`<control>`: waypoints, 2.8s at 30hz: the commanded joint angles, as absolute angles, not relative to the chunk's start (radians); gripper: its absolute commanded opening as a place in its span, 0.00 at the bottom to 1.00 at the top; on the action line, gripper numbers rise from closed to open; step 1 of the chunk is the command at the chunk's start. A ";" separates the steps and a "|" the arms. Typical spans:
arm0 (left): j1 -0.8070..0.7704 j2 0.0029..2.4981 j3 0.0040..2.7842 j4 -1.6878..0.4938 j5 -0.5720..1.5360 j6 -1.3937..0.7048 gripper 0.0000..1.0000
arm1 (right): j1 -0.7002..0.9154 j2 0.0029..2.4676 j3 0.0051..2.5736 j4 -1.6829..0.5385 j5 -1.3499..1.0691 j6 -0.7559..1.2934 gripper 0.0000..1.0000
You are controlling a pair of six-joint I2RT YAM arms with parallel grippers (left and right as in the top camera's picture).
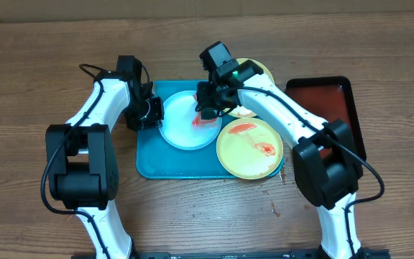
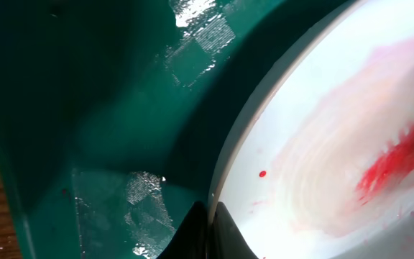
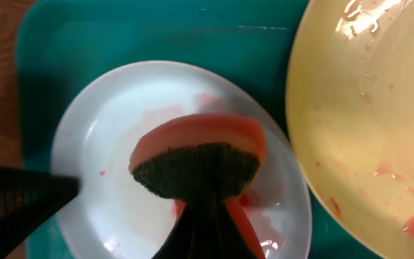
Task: Clean dirty plates on tray and stack at the side
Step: 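Scrub the white plate with the sponge in the right gripper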
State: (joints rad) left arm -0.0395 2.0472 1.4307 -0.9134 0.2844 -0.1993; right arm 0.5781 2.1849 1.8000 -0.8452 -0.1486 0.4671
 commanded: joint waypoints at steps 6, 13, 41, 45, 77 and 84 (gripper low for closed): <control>-0.045 2.059 1.422 -0.919 0.311 -0.172 0.04 | 0.588 2.276 1.819 -0.833 -0.060 0.503 0.04; -0.045 2.059 1.422 -0.918 0.312 -0.172 0.04 | 0.595 2.305 1.819 -0.847 -0.095 0.528 0.04; -0.045 2.059 1.422 -0.904 0.359 -0.165 0.04 | 0.705 2.358 1.819 -0.778 -0.518 0.387 0.04; -0.039 2.059 1.422 -0.904 0.359 -0.165 0.04 | 0.693 2.358 1.822 -0.857 -0.494 0.335 0.04; 0.026 2.059 1.422 -0.910 0.334 -0.164 0.04 | 0.644 2.448 1.969 -0.786 -0.184 0.371 0.04; 0.025 2.059 1.422 -0.910 0.337 -0.164 0.04 | 0.657 2.482 1.969 -0.733 -0.407 0.357 0.04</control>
State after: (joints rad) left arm 0.0372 2.0560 1.4136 -0.9123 0.3138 -0.1810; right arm 0.6174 2.4165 1.9675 -0.7513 -0.2142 0.3630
